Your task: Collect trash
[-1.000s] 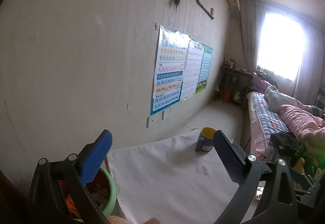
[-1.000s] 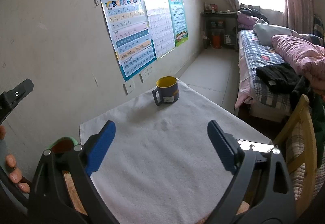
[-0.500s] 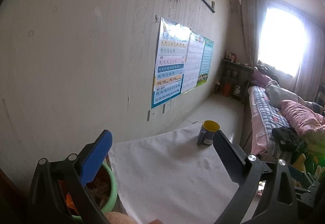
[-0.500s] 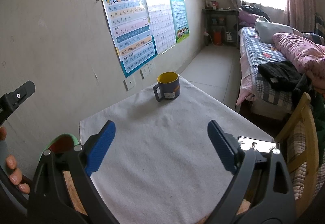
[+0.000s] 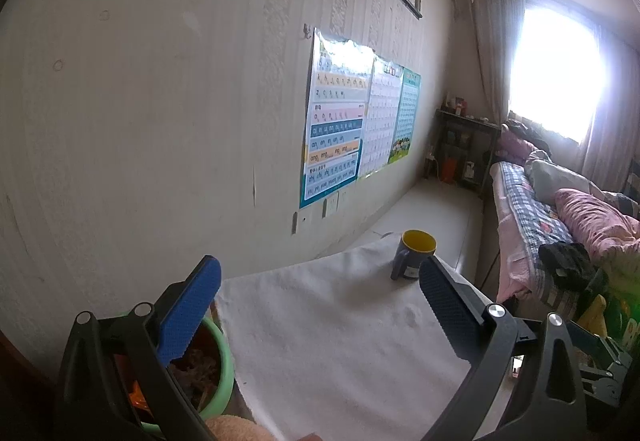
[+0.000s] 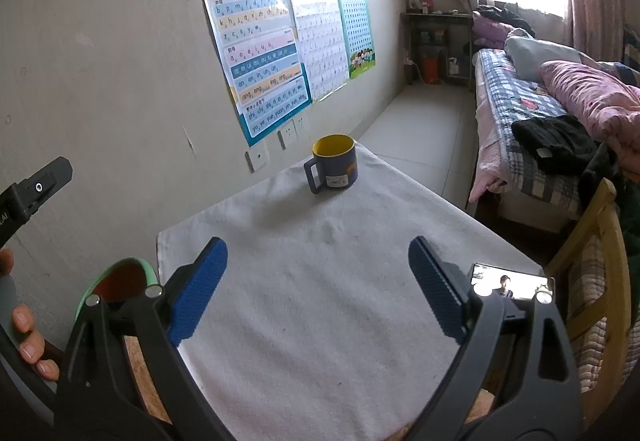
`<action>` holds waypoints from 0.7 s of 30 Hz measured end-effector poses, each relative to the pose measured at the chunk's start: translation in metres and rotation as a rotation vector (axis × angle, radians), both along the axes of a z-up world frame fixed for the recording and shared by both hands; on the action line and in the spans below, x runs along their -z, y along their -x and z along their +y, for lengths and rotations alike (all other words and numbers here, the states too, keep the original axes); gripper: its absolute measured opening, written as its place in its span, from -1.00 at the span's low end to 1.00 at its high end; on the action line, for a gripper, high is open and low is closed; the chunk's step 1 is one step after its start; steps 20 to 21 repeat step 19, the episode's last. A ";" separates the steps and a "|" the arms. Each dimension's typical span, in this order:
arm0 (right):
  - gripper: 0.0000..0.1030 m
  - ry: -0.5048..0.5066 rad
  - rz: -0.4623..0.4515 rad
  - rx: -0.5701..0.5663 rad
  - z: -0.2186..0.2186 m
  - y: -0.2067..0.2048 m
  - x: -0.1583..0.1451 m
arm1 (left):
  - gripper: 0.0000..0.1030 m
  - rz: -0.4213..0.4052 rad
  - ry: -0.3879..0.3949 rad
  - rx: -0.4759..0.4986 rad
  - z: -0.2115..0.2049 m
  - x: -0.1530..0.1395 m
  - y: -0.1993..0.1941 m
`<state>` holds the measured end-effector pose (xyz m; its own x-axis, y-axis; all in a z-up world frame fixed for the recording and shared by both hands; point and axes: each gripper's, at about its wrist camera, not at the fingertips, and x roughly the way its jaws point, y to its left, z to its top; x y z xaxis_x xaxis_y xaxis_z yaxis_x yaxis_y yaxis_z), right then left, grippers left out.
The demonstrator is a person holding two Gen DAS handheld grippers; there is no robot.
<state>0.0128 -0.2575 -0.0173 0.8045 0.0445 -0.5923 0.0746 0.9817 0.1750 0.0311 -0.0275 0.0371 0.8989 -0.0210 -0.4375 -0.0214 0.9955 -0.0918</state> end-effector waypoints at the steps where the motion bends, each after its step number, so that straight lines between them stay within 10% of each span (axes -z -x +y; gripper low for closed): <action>1: 0.75 -0.001 0.002 -0.001 0.000 0.000 0.000 | 0.85 0.001 -0.001 0.000 0.000 0.000 0.000; 10: 0.87 -0.002 0.047 0.000 -0.003 -0.009 0.022 | 0.85 0.027 -0.015 0.013 0.001 0.010 0.000; 21: 0.91 0.013 0.258 0.137 -0.043 -0.078 0.148 | 0.85 0.169 -0.038 0.009 0.033 0.069 0.006</action>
